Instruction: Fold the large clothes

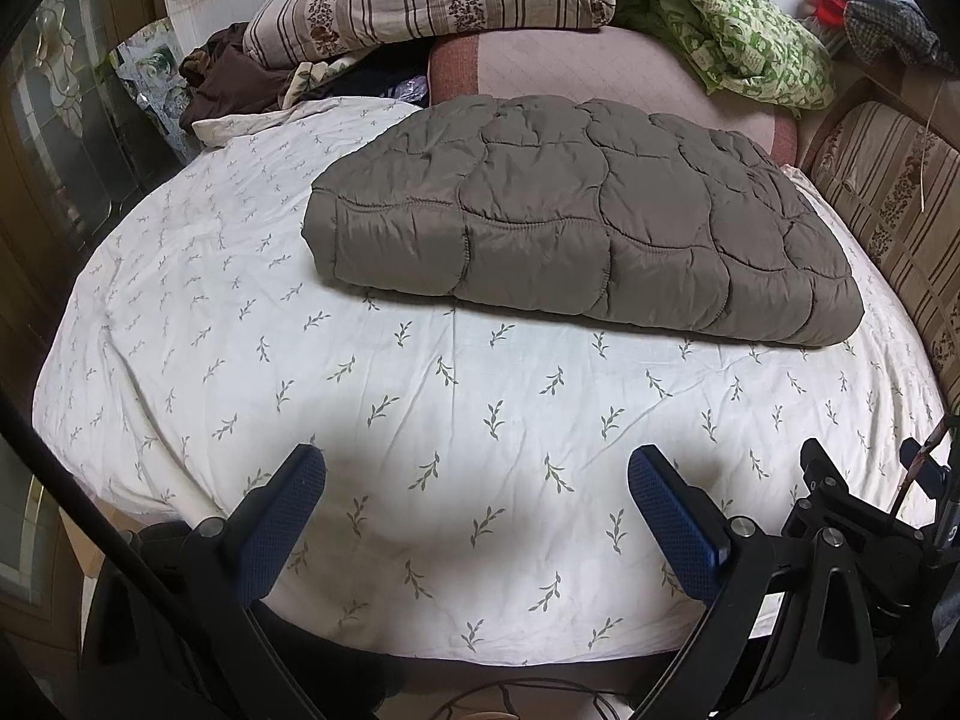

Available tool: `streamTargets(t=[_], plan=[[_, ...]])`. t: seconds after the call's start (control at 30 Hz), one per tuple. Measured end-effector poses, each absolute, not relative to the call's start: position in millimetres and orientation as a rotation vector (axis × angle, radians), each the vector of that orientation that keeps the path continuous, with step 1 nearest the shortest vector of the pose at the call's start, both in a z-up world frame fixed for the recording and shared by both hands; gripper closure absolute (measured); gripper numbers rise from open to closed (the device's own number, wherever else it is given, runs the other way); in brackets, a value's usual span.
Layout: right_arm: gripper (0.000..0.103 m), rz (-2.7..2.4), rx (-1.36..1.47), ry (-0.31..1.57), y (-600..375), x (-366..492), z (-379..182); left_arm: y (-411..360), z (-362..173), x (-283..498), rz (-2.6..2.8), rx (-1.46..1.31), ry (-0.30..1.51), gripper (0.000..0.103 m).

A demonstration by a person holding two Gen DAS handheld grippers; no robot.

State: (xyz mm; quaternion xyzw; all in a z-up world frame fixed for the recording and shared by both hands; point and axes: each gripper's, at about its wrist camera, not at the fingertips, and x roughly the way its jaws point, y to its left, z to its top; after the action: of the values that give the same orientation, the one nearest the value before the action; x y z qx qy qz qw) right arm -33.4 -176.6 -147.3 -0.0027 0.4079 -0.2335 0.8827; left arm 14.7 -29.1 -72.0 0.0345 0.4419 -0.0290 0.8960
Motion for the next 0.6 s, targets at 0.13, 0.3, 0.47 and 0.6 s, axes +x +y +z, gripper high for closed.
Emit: streamTargets(t=[0.13, 0.3, 0.47, 0.6], plan=[[0.005, -0.484, -0.008, 0.853, -175.6, -33.0, -147.5, -27.4, -72.7, 15.5, -0.052, 0.069, 0.909, 0.002], [0.005, -0.479, -0.005, 0.838, -176.1, -34.8, -145.3, -24.3, -71.4, 16.8, -0.041, 0.07, 0.902, 0.002], [0.005, -0.454, 0.023, 0.841, -177.3, -33.8, -145.3, -23.8, -70.3, 16.0, -0.046, 0.073, 0.9, 0.002], [0.005, -0.424, 0.039, 0.852, -176.0, -33.0, -146.6, -26.0, -69.8, 15.9, -0.052, 0.081, 0.9, 0.002]])
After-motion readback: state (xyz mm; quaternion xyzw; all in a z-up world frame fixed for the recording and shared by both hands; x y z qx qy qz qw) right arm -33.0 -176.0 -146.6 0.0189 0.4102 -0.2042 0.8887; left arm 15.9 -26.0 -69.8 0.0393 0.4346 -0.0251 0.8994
